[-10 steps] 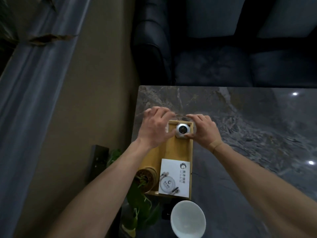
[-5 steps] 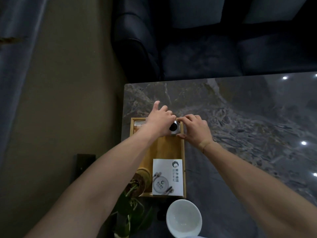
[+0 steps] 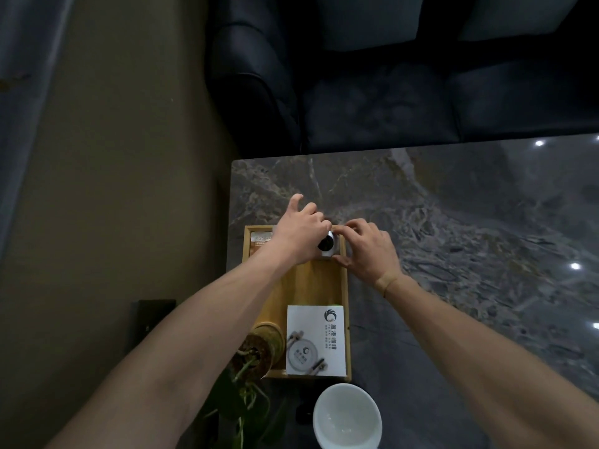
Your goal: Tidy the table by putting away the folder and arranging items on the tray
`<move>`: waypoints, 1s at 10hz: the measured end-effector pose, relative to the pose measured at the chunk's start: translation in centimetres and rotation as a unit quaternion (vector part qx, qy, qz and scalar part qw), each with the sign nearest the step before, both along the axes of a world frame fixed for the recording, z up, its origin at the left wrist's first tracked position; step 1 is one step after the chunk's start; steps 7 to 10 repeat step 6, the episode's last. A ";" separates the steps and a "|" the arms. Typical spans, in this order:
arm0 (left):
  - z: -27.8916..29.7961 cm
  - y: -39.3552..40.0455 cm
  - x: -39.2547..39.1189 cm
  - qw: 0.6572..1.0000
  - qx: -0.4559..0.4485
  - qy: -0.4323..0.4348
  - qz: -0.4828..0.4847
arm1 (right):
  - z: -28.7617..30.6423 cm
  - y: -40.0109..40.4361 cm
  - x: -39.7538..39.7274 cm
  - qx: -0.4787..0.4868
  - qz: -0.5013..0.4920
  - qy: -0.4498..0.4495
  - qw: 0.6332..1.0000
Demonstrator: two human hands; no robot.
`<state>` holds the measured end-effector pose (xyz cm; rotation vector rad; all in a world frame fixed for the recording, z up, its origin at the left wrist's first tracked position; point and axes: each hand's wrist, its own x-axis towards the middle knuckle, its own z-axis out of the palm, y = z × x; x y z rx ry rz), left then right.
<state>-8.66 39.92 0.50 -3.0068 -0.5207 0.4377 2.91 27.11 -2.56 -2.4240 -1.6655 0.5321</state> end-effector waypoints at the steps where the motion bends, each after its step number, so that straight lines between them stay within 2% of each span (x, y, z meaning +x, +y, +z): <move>1: -0.3 -0.1 -0.1 1.000 0.002 -0.003 0.004 | -0.1 -0.1 0.0 0.000 0.007 -0.008 1.000; 5: 0.1 -2.7 -0.7 0.997 0.018 0.014 0.077 | 0.4 -1.5 -1.6 -0.051 -0.061 -0.007 0.997; 6: 0.1 -3.4 -1.0 0.995 0.017 -0.006 0.096 | 0.9 -2.4 -1.6 -0.056 -0.079 -0.020 0.995; 10: 0.1 -3.4 -1.0 0.995 0.017 -0.006 0.096 | 0.9 -2.4 -1.6 -0.056 -0.079 -0.020 0.995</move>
